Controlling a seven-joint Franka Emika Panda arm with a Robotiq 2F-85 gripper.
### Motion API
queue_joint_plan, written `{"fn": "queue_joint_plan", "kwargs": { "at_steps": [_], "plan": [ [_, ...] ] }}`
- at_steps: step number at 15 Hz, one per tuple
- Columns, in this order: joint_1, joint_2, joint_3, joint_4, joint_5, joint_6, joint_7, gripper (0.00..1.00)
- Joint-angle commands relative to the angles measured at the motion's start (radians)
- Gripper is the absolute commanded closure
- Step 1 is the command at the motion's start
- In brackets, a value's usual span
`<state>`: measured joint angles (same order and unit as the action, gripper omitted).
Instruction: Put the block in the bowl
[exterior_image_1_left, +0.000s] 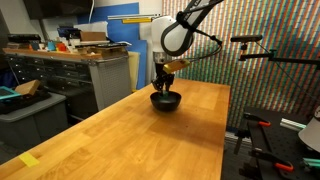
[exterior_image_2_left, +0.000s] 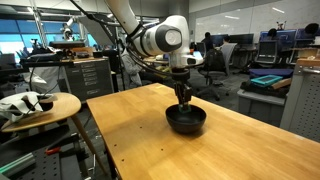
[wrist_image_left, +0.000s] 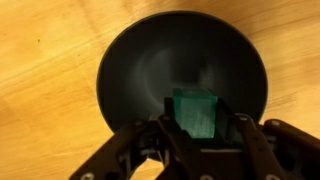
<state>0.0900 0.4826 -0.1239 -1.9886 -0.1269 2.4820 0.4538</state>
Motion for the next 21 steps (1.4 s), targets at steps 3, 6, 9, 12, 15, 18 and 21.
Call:
{"fn": "queue_joint_plan", "kwargs": {
  "at_steps": [3, 6, 9, 12, 15, 18, 21],
  "plan": [
    [-0.024, 0.100, -0.024, 0.031, 0.037, 0.122, 0.011, 0.82],
    [-0.036, 0.132, -0.024, 0.048, 0.073, 0.148, -0.004, 0.70],
    [-0.041, 0.124, -0.013, 0.055, 0.110, 0.132, -0.020, 0.27],
    [-0.032, 0.101, -0.019, 0.061, 0.114, 0.123, -0.018, 0.02],
    [-0.029, 0.068, -0.024, 0.061, 0.108, 0.097, -0.019, 0.00],
    [-0.027, 0.017, -0.027, 0.056, 0.099, 0.049, -0.020, 0.00],
    [-0.022, -0.039, -0.029, 0.061, 0.088, -0.017, -0.004, 0.00]
  ]
}}
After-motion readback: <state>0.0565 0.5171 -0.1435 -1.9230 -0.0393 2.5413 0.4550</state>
